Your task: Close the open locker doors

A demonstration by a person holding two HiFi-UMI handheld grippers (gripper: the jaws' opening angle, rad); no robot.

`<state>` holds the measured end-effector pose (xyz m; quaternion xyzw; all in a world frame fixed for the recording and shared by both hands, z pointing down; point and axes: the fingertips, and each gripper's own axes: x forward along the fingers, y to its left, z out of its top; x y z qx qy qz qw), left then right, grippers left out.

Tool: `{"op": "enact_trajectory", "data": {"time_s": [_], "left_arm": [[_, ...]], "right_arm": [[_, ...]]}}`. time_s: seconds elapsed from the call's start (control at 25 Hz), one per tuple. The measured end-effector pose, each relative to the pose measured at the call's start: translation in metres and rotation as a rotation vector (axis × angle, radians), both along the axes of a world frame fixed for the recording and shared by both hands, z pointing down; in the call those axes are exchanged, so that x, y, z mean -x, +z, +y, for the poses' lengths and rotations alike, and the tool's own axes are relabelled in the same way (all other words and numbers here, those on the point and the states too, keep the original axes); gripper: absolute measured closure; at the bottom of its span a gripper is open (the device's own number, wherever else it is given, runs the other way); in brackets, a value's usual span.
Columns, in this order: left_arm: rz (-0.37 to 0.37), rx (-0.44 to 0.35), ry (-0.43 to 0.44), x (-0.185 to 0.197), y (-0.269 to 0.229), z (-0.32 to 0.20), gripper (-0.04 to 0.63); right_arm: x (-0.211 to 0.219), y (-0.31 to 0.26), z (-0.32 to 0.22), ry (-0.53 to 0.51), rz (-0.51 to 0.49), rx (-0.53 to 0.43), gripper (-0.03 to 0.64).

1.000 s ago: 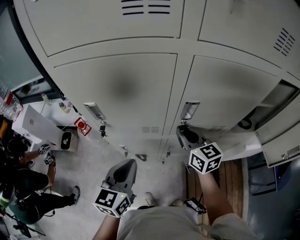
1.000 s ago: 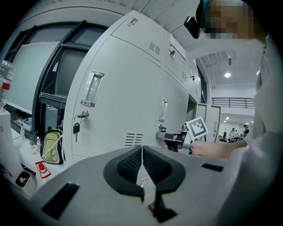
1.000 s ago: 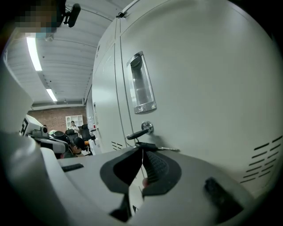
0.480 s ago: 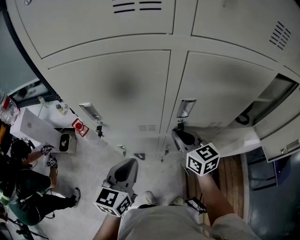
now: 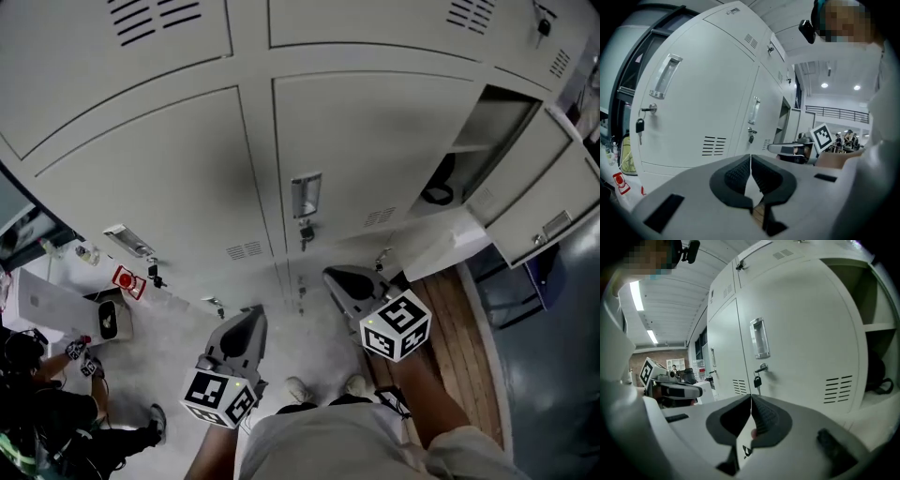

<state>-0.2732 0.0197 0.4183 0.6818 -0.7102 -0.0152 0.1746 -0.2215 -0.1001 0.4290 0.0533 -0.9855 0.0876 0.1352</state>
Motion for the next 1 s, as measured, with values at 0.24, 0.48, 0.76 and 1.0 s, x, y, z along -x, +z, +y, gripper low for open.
{"op": "enact_trajectory", "data": {"time_s": [0.24,0.48,0.76,1.0], "left_arm": [[0.013,-0.014,0.178,-0.044,0.005,-0.030,0.574],[-0.004,-0.028,0.396,-0.122,0.001,-0.077,0.574],[-0.044,-0.053,0.596,-0.231,-0.020,-0.138,0.574],[-0.054,-0.057,0.638,-0.308,-0.029,-0.195,0.574]], "right_arm": [[-0.072,-0.008,-0.002,0.141,-0.001,-0.028,0.589],[-0.172,-0.006,-0.018,0.326,0.042,-0.075,0.589],[-0.299,-0.014,-0.070,0.544,0.006,-0.052,0.589],[-0.385,-0.023,-0.127,0.613,-0.015,-0.053,0.589]]}}
